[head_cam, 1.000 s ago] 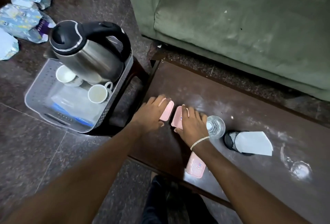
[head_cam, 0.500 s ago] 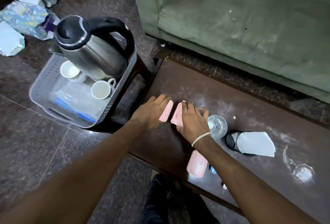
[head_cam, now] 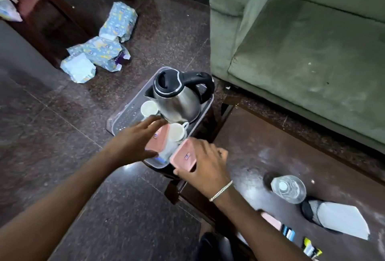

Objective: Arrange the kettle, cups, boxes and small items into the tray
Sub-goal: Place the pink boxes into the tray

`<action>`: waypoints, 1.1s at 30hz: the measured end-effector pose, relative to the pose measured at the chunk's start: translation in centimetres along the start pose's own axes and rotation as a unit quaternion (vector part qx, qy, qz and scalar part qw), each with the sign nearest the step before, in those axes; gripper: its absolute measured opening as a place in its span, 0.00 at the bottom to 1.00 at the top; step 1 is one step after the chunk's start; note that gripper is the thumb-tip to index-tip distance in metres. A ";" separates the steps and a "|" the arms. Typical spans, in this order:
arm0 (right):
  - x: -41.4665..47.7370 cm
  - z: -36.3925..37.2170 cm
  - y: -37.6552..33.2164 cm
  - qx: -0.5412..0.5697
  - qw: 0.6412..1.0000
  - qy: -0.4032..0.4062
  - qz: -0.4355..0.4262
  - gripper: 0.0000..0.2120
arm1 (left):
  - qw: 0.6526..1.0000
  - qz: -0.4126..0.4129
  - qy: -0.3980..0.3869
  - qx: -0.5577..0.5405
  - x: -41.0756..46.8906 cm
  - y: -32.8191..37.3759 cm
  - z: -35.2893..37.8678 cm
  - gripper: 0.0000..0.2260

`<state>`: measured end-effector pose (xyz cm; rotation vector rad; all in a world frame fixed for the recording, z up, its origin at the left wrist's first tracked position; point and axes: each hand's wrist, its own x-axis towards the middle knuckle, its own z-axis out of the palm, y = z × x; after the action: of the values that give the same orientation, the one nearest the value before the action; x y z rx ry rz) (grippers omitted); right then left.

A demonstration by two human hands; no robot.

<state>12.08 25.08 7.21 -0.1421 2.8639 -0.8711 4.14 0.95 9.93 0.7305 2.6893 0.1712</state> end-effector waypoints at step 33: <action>3.8 10.9 -6.0 -0.120 0.992 -0.039 -0.018 0.14 | 0.989 -0.094 -0.097 -0.062 1.8 -11.0 4.6 0.23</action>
<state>10.40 13.65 1.23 -0.2500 2.8894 -0.5114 -0.74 -7.46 2.84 0.4287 2.5174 0.2070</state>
